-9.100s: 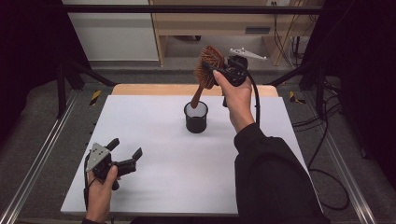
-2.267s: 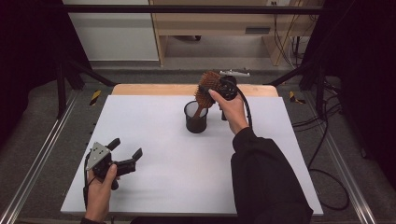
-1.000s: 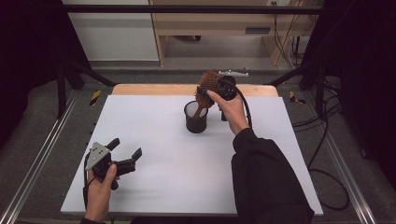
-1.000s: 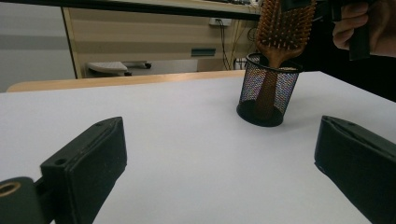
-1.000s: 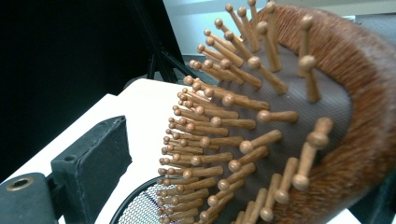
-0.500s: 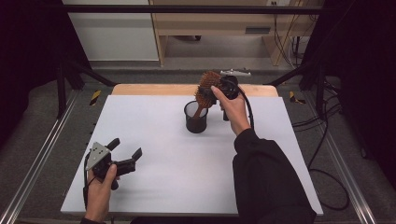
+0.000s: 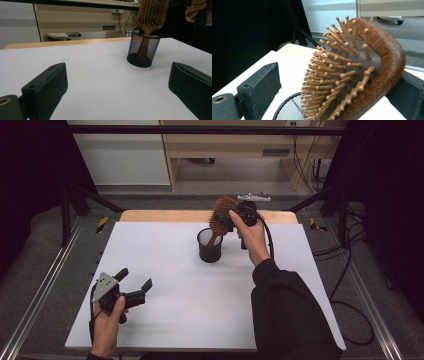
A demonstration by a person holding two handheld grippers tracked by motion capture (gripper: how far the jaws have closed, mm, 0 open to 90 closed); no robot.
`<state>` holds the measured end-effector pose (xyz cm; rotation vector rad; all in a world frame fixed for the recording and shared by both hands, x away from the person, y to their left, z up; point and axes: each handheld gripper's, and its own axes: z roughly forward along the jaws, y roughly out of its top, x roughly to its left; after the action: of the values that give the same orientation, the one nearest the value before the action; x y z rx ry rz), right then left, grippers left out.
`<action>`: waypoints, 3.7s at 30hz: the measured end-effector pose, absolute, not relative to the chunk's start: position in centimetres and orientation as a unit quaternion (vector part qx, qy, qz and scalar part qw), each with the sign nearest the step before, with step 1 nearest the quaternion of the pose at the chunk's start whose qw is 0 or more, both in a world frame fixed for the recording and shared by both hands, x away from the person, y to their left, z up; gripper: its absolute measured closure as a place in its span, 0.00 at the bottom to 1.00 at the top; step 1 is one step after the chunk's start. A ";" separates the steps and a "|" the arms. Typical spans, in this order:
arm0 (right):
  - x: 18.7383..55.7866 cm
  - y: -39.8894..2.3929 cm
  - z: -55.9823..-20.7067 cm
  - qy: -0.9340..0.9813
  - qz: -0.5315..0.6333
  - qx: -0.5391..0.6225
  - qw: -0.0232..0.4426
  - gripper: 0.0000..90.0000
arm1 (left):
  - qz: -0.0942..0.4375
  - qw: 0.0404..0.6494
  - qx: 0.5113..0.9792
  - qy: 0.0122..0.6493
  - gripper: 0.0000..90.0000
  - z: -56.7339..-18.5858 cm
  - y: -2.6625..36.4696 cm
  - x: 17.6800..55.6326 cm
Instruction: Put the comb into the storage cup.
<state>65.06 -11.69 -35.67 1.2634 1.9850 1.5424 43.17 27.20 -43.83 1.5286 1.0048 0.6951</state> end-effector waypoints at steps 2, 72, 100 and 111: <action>64.9 -11.8 -35.5 0.697 0.541 0.441 0.164 0.06 | 0.295 0.557 0.650 0.425 0.03 -43.8 27.2 43.1; 57.3 -17.4 -32.0 0.630 0.592 0.406 0.297 0.03 | 0.341 0.553 0.629 0.426 0.02 -43.1 30.3 42.5; 53.2 -20.7 -32.4 0.629 0.588 0.387 0.331 0.03 | 0.353 0.559 0.612 0.434 0.02 -43.1 33.5 41.3; 50.7 -22.9 -34.5 0.635 0.573 0.383 0.348 0.03 | 0.347 0.567 0.615 0.425 0.02 -43.2 33.5 41.1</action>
<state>50.65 -22.94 -34.53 0.9924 1.6470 1.4859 41.12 33.48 -43.19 1.4446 0.9996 0.8162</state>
